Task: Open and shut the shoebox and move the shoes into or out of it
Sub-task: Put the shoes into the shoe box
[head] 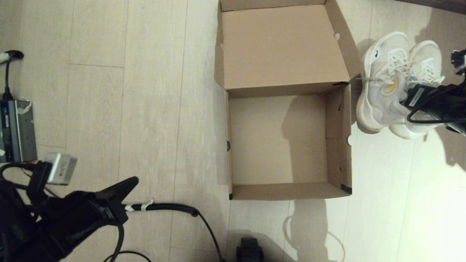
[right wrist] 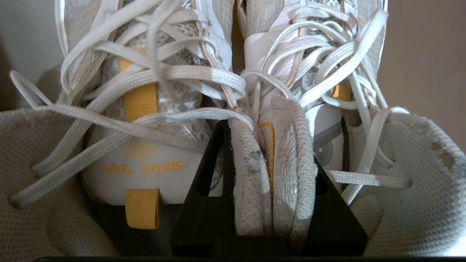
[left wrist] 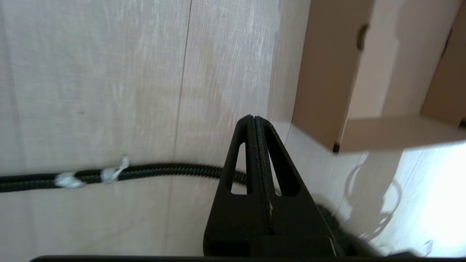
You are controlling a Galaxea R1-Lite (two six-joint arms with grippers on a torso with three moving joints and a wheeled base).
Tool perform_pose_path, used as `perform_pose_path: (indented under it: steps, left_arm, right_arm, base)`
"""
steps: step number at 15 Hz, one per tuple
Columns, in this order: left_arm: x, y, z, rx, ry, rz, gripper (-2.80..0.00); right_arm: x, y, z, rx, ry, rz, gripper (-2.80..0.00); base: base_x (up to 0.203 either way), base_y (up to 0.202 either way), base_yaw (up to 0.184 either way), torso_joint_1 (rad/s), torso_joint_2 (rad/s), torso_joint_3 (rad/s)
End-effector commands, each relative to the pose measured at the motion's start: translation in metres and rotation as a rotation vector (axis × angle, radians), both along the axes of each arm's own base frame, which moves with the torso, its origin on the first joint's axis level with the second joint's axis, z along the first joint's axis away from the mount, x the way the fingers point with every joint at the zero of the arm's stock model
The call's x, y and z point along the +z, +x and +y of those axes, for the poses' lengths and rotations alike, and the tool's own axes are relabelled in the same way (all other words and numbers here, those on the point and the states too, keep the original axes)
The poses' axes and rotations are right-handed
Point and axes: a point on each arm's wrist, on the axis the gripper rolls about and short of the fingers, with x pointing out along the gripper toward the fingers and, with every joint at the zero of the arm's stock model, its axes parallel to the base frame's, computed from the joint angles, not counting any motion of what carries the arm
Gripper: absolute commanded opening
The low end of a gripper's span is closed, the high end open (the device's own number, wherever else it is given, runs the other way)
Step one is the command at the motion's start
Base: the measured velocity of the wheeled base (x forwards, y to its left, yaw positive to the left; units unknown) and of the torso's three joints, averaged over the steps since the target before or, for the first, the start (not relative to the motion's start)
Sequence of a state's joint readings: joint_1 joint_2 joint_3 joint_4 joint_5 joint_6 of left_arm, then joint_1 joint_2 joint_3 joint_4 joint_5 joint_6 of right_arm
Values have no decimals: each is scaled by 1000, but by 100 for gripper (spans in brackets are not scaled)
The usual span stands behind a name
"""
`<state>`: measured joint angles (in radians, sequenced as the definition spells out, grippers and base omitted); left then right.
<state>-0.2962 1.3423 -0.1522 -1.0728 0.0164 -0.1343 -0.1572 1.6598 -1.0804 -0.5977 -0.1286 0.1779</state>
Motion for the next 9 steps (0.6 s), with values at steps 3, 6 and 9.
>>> perform_pose_path:
  steps: [3,6,9]
  left_arm:
    - [-5,-25,8,2,7,-17,-280]
    - [-5,-22,7,1,8,-13,-280]
    - [-7,-20,6,-4,12,3,-280]
  right_arm:
    - [49,-76,12,-1,-13,-62,-280]
    - [68,-134,21,15,-8,-10,-280]
    - [73,-189,32,66,-1,31,-280]
  base:
    - [0,0,0,0,0,0]
    - [0,0,0,0,0,0]
    - [0,0,0,0,0,0]
